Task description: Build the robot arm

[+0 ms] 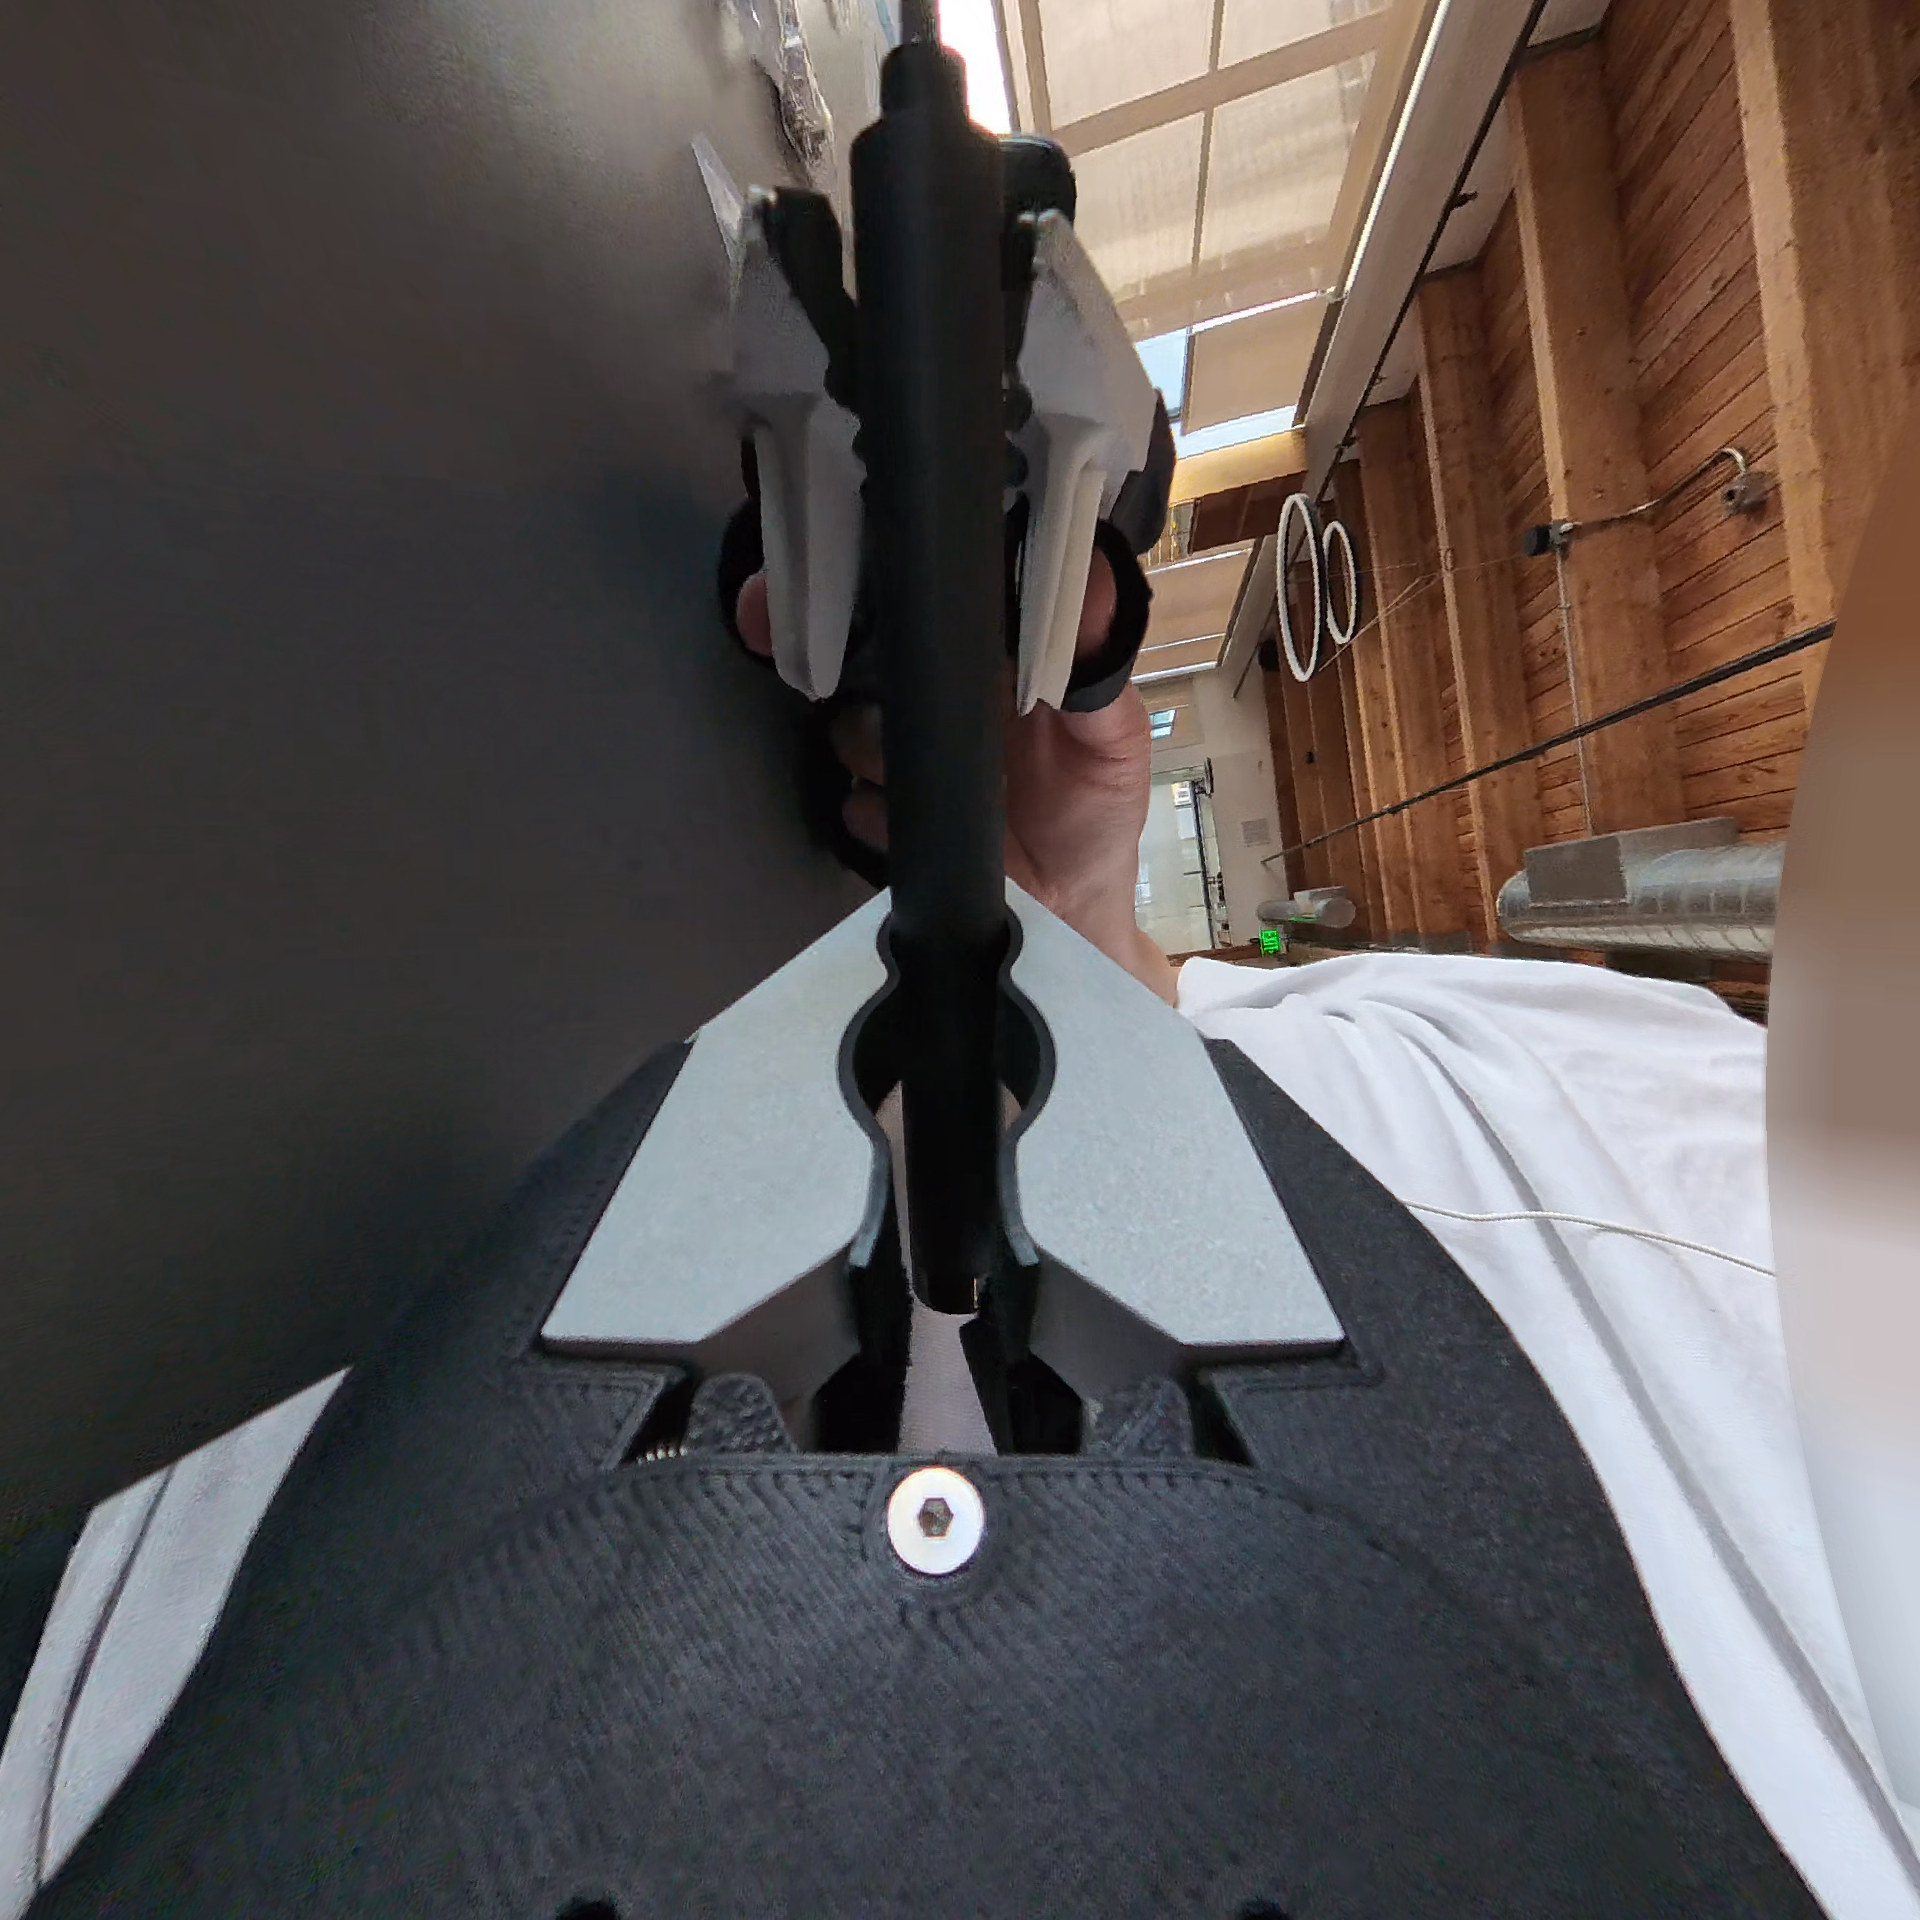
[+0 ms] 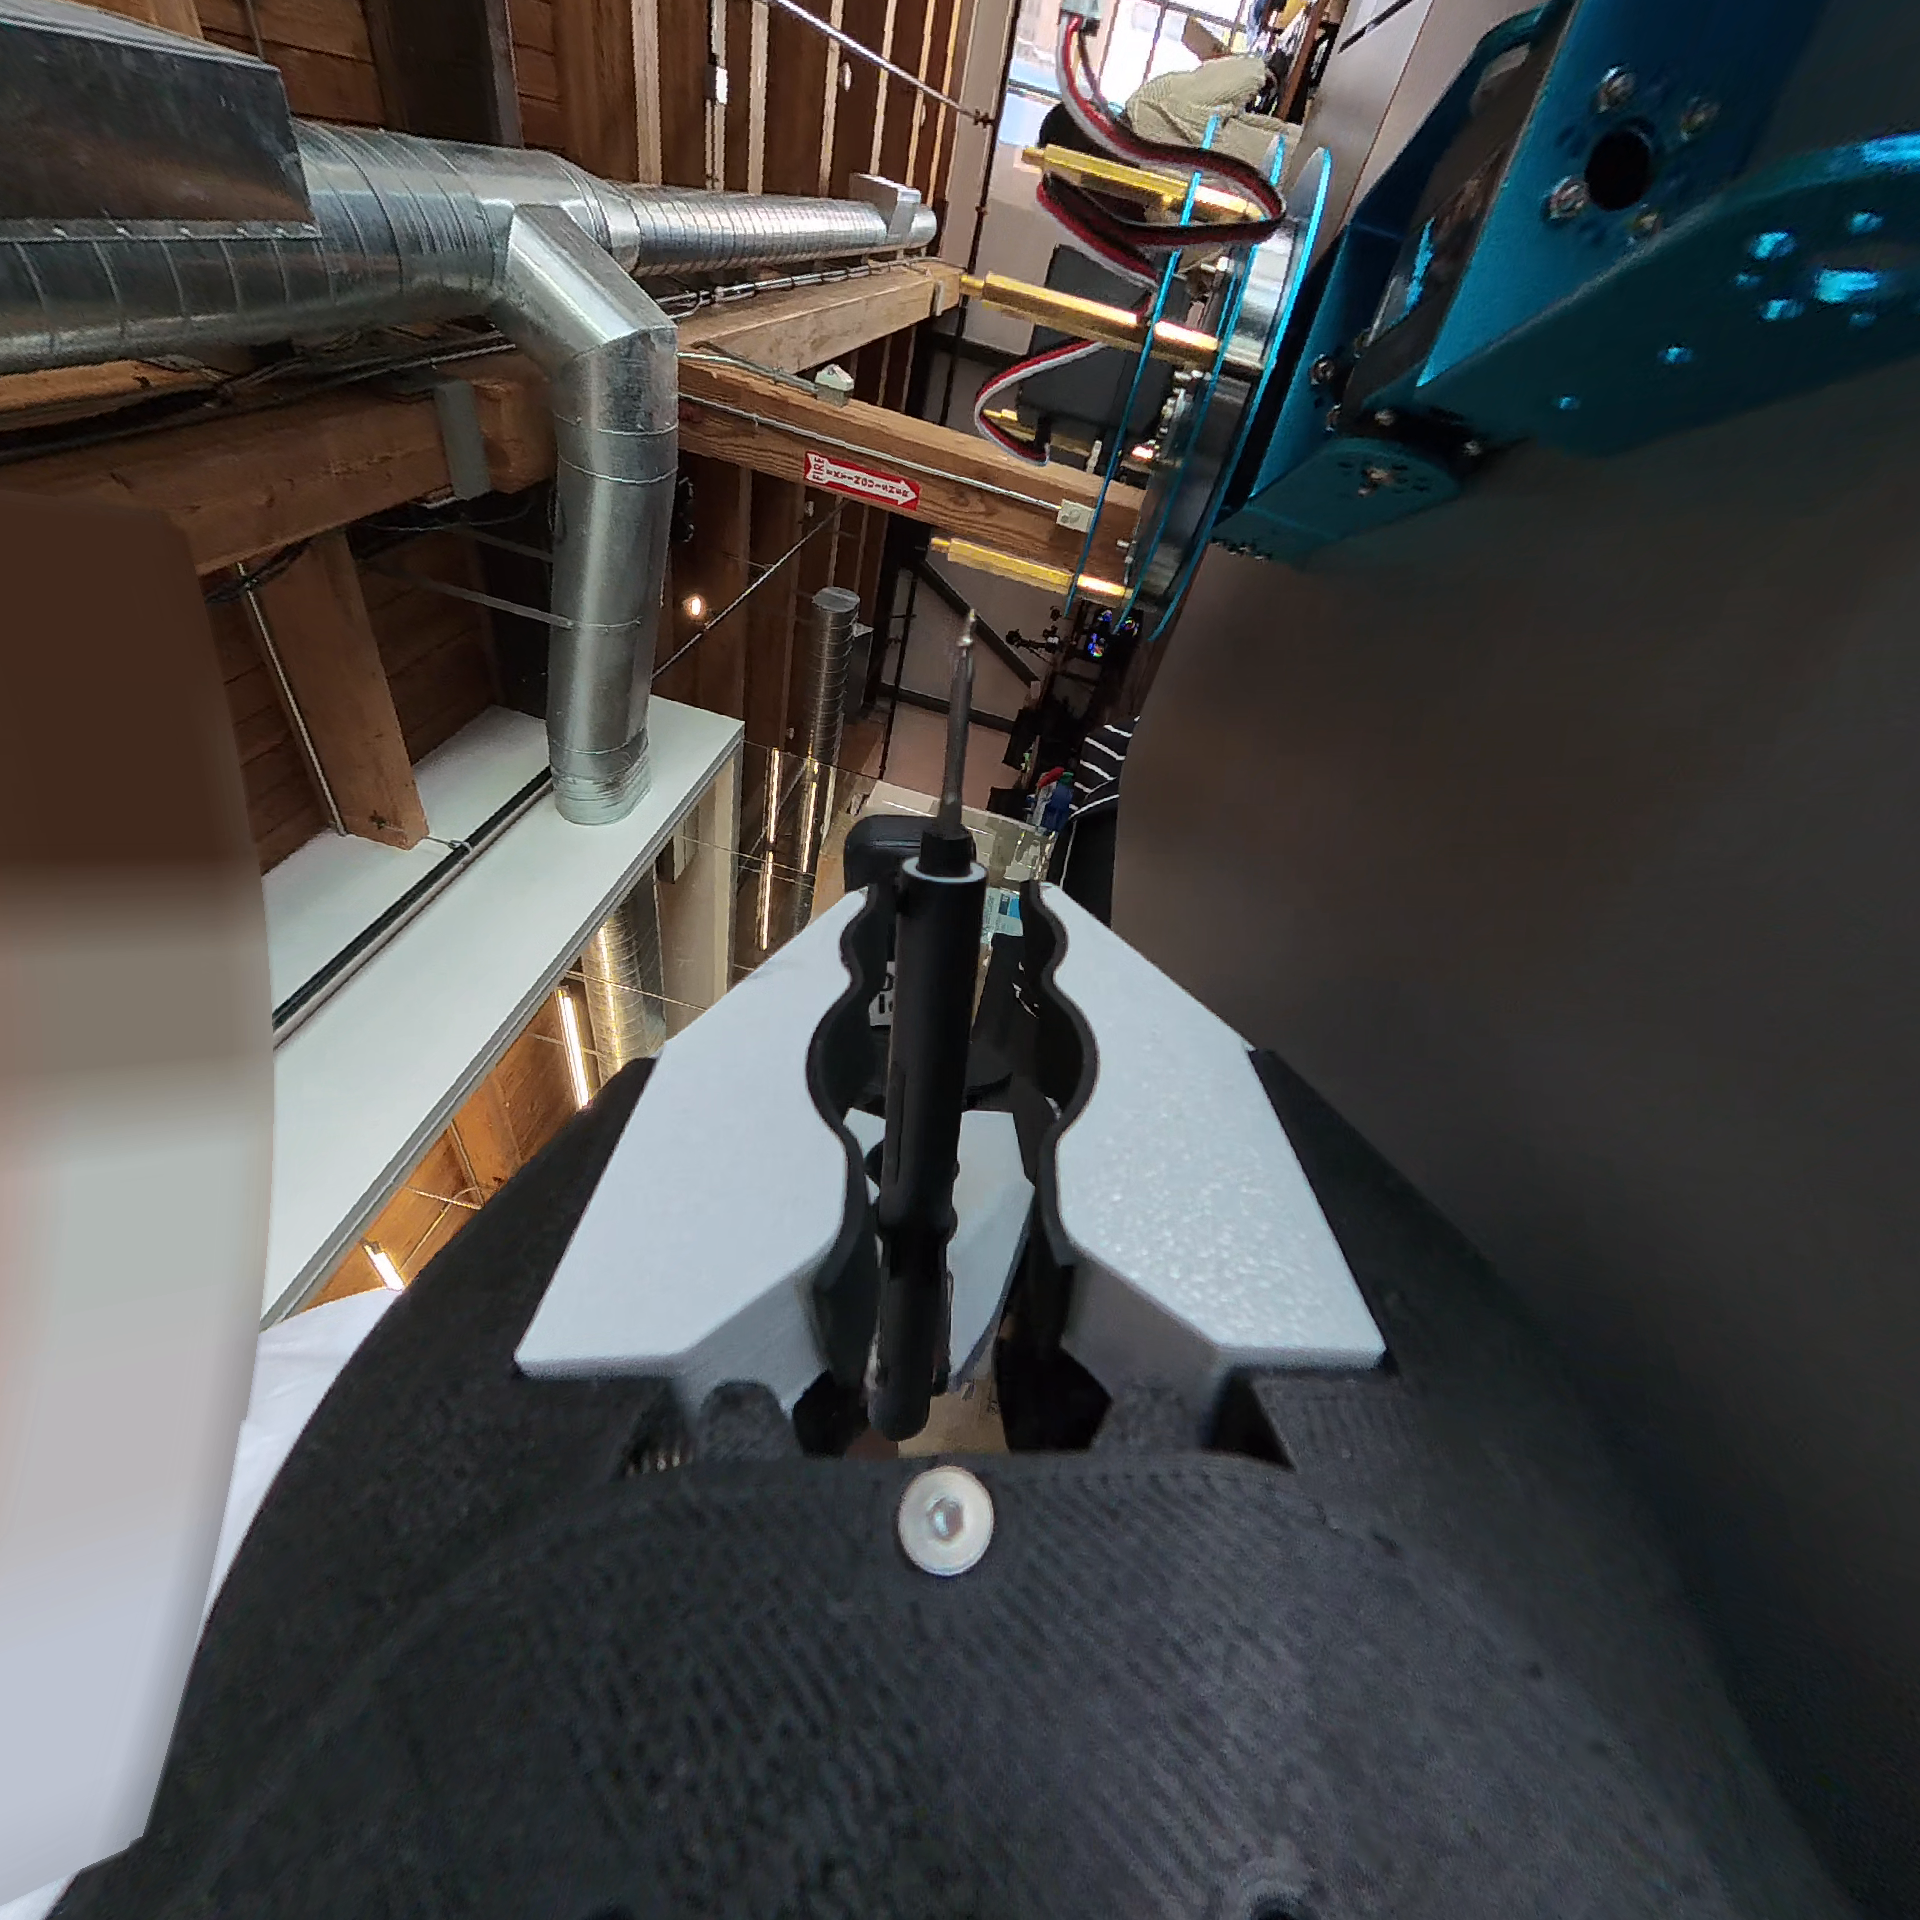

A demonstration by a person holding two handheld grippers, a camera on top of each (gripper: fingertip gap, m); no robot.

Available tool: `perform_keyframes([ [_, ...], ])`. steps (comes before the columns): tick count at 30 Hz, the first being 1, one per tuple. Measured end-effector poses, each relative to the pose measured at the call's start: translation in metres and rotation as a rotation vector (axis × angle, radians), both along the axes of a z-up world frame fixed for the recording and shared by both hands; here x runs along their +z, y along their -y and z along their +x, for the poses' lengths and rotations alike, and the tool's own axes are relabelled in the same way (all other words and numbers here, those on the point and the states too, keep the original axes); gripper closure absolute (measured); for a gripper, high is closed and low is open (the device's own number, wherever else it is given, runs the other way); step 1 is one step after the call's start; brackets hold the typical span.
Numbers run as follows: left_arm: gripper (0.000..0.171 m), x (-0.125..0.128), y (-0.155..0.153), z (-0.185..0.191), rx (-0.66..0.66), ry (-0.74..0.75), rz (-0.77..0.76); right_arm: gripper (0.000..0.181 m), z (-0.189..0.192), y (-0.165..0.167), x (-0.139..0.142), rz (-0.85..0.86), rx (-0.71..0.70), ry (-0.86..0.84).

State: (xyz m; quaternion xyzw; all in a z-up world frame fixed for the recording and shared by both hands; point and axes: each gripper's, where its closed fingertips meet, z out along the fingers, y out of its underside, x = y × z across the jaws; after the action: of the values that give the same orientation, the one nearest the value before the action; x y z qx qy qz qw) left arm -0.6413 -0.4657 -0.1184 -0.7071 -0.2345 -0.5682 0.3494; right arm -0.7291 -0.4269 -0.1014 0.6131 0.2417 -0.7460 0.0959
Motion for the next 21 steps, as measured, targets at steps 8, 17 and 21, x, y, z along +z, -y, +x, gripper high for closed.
perform_keyframes([
  [8,0.163,0.011,-0.002,-0.003,-0.009,0.113,0.052,0.164,-0.001,0.019,0.005,-0.056,0.094,-0.004],
  [17,0.16,-0.001,0.002,-0.002,-0.033,0.111,0.003,0.165,-0.008,0.023,-0.012,-0.051,0.137,0.106],
  [21,0.152,-0.01,0.01,-0.002,-0.048,0.101,-0.053,0.165,-0.012,0.017,-0.02,0.012,0.132,0.154],
])
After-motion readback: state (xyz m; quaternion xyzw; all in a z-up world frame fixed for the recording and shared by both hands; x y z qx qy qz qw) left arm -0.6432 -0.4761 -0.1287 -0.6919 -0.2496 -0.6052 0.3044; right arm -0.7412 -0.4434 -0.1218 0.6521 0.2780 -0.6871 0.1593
